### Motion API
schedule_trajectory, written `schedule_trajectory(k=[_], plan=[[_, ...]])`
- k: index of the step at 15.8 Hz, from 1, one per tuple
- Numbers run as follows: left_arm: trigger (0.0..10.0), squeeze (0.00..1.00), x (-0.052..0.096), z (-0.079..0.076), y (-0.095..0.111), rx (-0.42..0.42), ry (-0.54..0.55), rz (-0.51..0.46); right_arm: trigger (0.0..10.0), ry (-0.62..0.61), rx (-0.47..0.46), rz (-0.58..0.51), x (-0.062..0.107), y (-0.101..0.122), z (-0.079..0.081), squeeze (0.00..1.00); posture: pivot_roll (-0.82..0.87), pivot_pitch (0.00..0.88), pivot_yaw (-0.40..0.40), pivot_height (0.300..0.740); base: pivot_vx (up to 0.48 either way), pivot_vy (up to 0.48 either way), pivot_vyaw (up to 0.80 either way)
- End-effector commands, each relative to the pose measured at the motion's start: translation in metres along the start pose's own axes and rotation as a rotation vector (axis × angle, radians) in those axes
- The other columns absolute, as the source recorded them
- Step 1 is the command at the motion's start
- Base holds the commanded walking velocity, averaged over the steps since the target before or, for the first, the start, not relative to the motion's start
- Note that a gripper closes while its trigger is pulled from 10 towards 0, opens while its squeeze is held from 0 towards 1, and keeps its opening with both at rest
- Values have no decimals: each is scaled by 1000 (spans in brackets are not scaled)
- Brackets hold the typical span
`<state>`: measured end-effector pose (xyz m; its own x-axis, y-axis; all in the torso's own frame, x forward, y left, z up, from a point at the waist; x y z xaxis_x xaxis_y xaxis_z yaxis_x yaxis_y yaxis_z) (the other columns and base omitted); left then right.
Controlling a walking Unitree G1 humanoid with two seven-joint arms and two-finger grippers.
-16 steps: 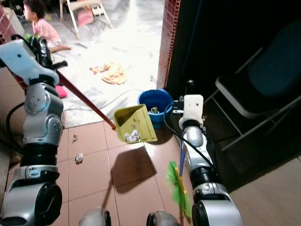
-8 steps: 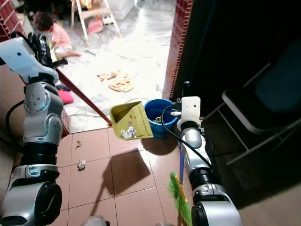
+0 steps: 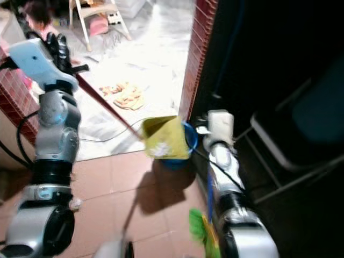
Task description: Sweep floor
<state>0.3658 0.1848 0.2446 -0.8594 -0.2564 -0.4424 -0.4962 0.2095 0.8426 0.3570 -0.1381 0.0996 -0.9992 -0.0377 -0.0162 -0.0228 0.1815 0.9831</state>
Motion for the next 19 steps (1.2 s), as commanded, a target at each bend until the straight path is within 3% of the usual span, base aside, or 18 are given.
schedule_trajectory(k=[1, 9, 11, 15, 18, 19], plan=[[10000, 0, -8, -11, 22, -15, -38, -104, 10000, -34, -18, -15, 1, 1, -10, 0, -25, 0, -17, 731, 480, 0, 0], [10000, 0, -6, -13, 20, -39, -41, -113, 10000, -18, -21, -15, 1, 1, -8, 0, -25, 0, -17, 731, 458, 0, 0], [10000, 0, -4, -21, 23, -128, -99, -152, 10000, -13, -23, -17, 1, 1, -7, 0, -26, 0, -18, 731, 0, 0, 0], [10000, 0, 2, -32, 20, -187, -165, -175, 10000, -9, -23, -20, 1, 1, -6, 0, -25, 0, -17, 731, 0, 0, 0], [10000, 0, 11, -49, 15, -230, -289, -188, 10000, -6, -22, -20, 0, 1, -7, 0, -28, 0, -18, 731, 0, 0, 0], [10000, 0, 17, -60, 14, -241, -389, -193, 10000, -6, -21, -21, 0, 2, -7, 0, -27, 0, -19, 731, 0, 0, 0]])
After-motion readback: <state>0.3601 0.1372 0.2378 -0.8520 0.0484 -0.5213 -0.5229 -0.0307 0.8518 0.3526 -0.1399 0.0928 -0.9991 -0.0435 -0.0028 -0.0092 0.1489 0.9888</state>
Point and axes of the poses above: a point about 5 cm out from each wrist's last joint towards the gripper, its own x axis pointing back from the gripper into the wrist, its own y axis along the axis of the wrist's last joint, z = x × y, the point moved 1 cm from there along -x, pointing out of the wrist towards the gripper, and after that the axes turned 4 degrees about x, right-handed, at the moved point
